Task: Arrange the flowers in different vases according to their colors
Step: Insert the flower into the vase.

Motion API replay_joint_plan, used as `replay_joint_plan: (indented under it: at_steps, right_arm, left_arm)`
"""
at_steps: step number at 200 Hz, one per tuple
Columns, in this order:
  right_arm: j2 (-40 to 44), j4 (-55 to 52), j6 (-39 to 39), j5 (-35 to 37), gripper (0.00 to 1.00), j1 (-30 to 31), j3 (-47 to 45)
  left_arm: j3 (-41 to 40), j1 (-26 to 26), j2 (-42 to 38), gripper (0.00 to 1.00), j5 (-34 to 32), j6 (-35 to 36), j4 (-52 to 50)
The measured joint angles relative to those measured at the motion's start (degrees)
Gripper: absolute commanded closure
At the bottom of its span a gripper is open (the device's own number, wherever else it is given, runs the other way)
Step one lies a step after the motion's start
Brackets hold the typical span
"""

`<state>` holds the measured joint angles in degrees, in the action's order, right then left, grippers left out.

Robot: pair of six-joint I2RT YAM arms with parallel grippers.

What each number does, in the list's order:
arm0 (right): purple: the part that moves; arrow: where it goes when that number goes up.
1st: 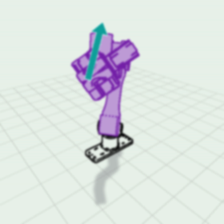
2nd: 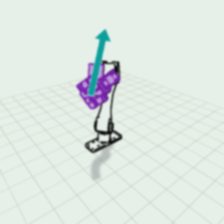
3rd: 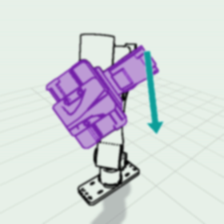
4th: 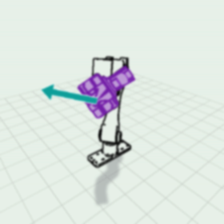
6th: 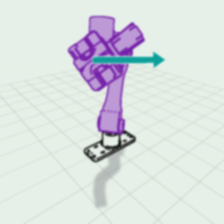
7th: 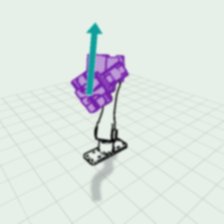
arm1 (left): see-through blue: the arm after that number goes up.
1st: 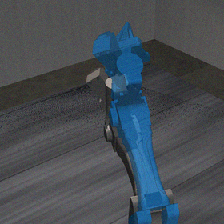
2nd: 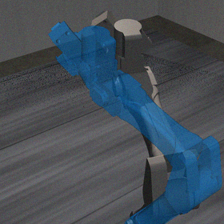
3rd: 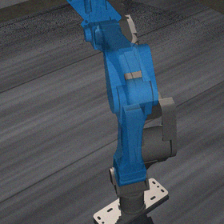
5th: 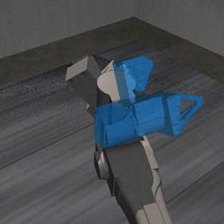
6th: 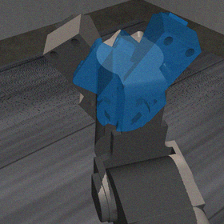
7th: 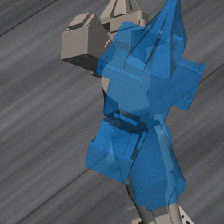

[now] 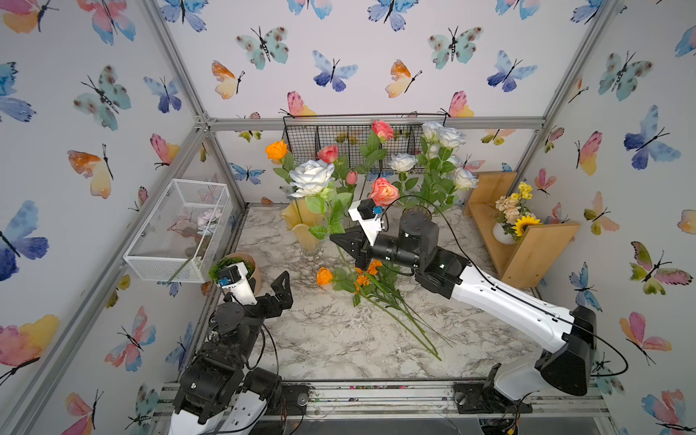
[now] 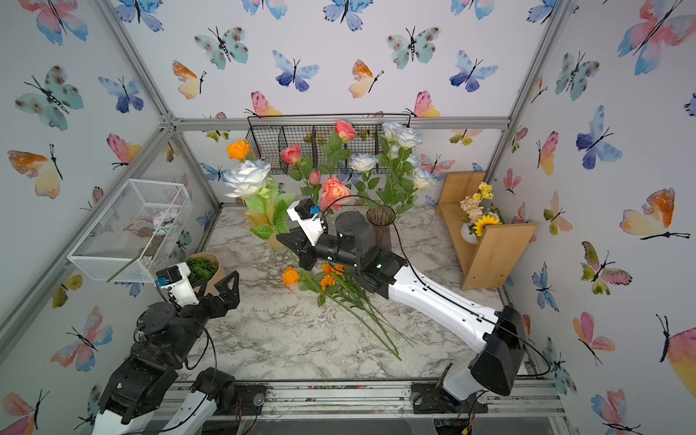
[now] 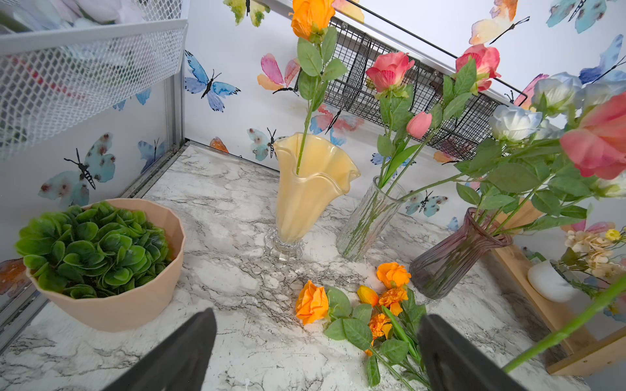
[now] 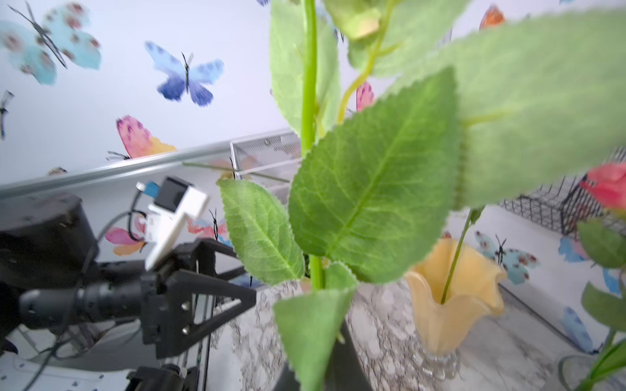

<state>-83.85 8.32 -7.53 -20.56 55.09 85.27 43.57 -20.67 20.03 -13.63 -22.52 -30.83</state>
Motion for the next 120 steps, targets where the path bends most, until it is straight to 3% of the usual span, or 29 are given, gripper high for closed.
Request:
replay_joint_plan:
  at_steps: [70,120]
  right_arm:
    - [8.04,3.69,5.77,9.27,0.97,-1.55,9.31]
    - [8.02,3.32,14.25,19.02,0.97,-2.84,15.06]
  left_arm:
    - [0.00,0.04,0.42,0.01,0.02,0.00,0.00]
    - [0.00,0.04,1.31,0.01,0.02,0.00,0.00]
